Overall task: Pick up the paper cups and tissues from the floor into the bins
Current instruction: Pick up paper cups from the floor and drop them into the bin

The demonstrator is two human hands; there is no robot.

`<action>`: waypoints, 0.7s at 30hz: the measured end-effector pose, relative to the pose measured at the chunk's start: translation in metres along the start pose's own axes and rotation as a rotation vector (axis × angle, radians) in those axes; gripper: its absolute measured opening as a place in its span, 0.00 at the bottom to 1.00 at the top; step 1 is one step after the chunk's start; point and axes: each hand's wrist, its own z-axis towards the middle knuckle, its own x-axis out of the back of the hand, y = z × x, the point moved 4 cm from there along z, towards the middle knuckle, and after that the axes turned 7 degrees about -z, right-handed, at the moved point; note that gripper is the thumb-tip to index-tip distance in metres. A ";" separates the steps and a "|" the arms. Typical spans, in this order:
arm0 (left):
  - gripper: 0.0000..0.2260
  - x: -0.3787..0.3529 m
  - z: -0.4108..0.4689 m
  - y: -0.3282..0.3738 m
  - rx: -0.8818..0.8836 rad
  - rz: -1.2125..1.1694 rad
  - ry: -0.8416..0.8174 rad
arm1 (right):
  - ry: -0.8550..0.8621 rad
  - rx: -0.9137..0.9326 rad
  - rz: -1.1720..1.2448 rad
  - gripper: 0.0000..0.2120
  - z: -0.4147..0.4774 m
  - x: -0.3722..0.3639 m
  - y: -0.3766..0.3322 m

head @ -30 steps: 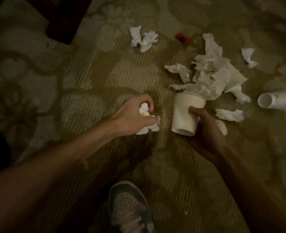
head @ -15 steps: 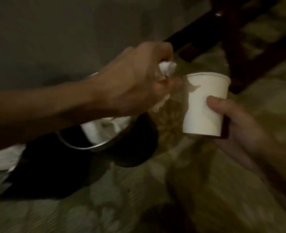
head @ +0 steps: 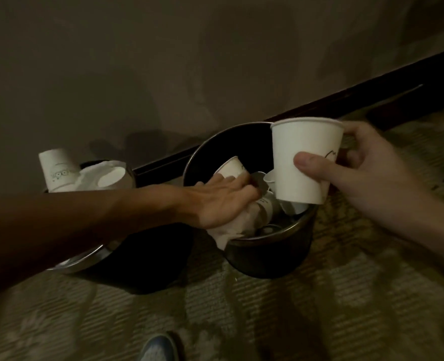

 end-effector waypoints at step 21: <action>0.12 0.079 0.004 0.006 -0.466 0.273 -0.061 | -0.132 0.026 -1.036 0.39 0.015 -0.046 -0.021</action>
